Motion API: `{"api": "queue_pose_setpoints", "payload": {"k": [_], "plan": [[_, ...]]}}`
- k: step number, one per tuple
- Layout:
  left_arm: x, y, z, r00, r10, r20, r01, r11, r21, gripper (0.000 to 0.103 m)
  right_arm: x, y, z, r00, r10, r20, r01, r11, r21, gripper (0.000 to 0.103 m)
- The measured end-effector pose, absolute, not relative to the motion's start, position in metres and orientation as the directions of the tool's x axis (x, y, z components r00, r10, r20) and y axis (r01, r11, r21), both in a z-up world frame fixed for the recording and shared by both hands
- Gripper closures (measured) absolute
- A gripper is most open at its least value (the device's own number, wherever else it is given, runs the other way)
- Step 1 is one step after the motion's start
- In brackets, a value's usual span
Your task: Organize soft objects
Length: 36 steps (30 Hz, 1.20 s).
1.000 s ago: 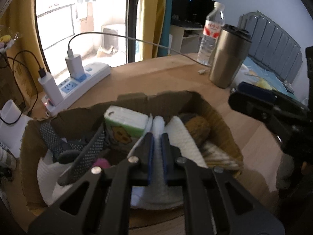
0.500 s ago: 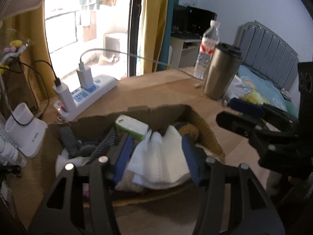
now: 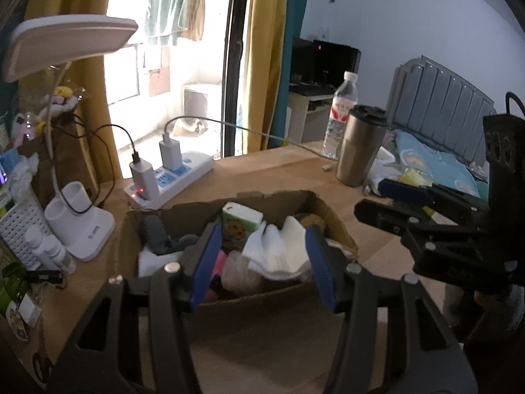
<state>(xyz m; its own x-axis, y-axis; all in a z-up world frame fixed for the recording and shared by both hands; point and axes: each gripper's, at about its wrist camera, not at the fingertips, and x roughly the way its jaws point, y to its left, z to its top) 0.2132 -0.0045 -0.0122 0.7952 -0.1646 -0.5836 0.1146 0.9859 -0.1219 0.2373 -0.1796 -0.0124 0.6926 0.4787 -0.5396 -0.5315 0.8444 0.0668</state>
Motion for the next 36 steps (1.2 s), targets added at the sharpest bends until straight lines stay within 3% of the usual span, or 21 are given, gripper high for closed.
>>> {"api": "queue_pose_setpoints", "payload": {"k": [3, 5, 12, 17, 36], "plan": [[0.199, 0.001, -0.007, 0.81, -0.161, -0.563, 0.109, 0.986, -0.125, 0.043, 0.228, -0.175, -0.008, 0.7, 0.474, -0.534, -0.531, 0.845, 0.055, 0.043], [0.189, 0.005, -0.003, 0.823, -0.158, -0.546, 0.103, 0.986, -0.129, 0.033, 0.223, -0.173, -0.005, 0.703, 0.472, -0.531, -0.531, 0.846, 0.048, 0.042], [0.159, 0.017, 0.007, 0.85, -0.146, -0.506, 0.087, 0.987, -0.138, 0.03, 0.202, -0.164, 0.005, 0.719, 0.464, -0.518, -0.528, 0.849, 0.028, 0.039], [0.137, 0.022, 0.013, 0.868, -0.137, -0.478, 0.079, 0.987, -0.139, 0.018, 0.184, -0.163, 0.012, 0.733, 0.458, -0.503, -0.525, 0.851, 0.011, 0.038], [0.069, 0.016, 0.046, 0.921, -0.123, -0.368, 0.088, 0.99, -0.111, 0.01, 0.116, -0.177, 0.046, 0.805, 0.439, -0.4, -0.493, 0.869, -0.038, 0.037]]}}
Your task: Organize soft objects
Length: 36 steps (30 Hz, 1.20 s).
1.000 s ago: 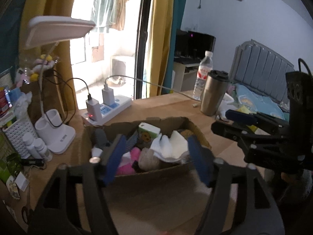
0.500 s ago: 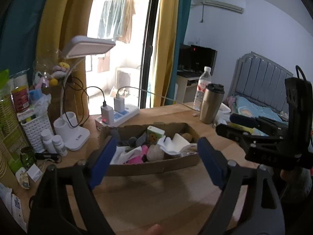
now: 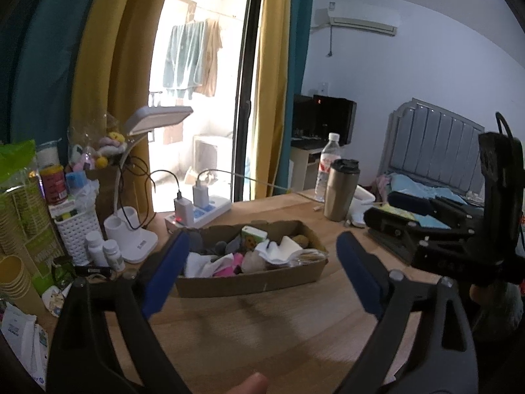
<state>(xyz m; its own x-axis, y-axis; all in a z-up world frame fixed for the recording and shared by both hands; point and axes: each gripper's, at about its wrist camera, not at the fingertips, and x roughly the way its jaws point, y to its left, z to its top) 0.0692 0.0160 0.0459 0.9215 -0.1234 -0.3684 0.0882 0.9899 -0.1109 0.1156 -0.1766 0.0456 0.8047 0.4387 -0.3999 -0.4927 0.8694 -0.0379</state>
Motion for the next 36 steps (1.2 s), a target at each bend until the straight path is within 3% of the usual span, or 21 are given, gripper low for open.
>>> {"api": "queue_pose_setpoints", "payload": {"k": [19, 36], "plan": [[0.024, 0.004, 0.079, 0.964, -0.032, -0.265, 0.017, 0.998, -0.059, 0.006, 0.061, -0.207, 0.08, 0.882, 0.378, -0.281, -0.411, 0.909, -0.066, 0.036], [0.008, -0.015, 0.099, 0.976, -0.068, -0.205, 0.059, 0.997, -0.05, 0.006, 0.039, -0.229, 0.099, 0.911, 0.346, -0.223, -0.369, 0.927, -0.071, 0.034]]}}
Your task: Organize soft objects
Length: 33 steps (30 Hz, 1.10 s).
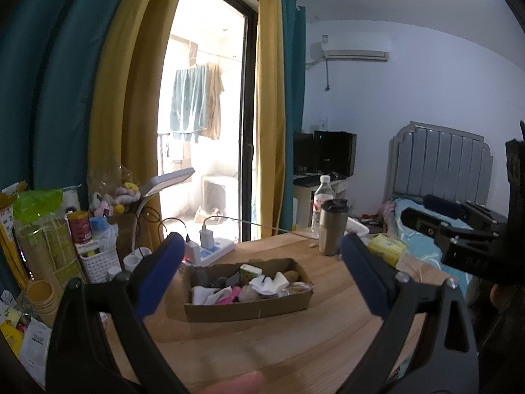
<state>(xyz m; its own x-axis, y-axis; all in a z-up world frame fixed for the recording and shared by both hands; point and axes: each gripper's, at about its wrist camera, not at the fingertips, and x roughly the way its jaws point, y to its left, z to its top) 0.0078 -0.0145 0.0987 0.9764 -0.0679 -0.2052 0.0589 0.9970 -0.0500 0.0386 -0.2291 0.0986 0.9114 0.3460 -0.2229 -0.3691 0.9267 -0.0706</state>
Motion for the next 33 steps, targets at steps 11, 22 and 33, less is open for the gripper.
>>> {"api": "queue_pose_setpoints", "payload": {"k": [11, 22, 33], "plan": [[0.0063, -0.0154, 0.1004, 0.976, -0.069, -0.205, 0.061, 0.997, -0.046, 0.006, 0.0369, -0.2302, 0.099, 0.911, 0.347, -0.225, -0.37, 0.926, -0.07, 0.033], [0.0067, -0.0159, 0.1002, 0.976, -0.066, -0.207, 0.058, 0.997, -0.045, 0.006, 0.0374, -0.229, 0.0986, 0.91, 0.346, -0.227, -0.37, 0.927, -0.07, 0.033], [0.0073, -0.0163, 0.0986, 0.975, -0.069, -0.211, 0.062, 0.997, -0.041, 0.006, 0.037, -0.2294, 0.0971, 0.91, 0.347, -0.228, -0.371, 0.926, -0.069, 0.033]]}}
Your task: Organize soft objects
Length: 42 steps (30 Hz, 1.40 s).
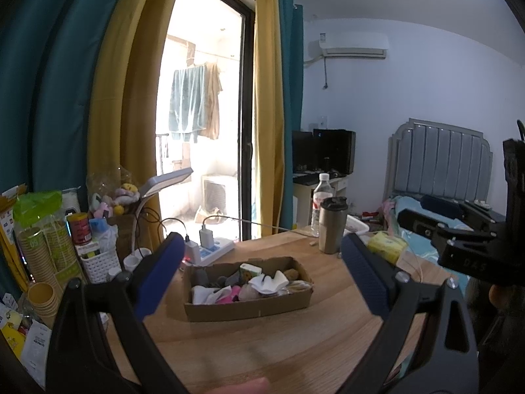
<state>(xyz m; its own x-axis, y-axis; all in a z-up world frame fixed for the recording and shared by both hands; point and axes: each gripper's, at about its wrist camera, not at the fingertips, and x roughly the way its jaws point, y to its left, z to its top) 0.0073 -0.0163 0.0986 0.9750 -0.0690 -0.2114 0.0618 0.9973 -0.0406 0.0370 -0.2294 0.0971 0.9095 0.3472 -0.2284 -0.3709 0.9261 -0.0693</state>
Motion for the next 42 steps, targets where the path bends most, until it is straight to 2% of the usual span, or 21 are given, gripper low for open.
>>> {"api": "queue_pose_setpoints", "payload": {"k": [42], "plan": [[0.0091, -0.0212, 0.0943, 0.971, -0.098, -0.216, 0.091, 0.995, -0.039, 0.006, 0.0376, -0.2285, 0.0889, 0.906, 0.346, -0.242, -0.371, 0.926, -0.067, 0.033]]}}
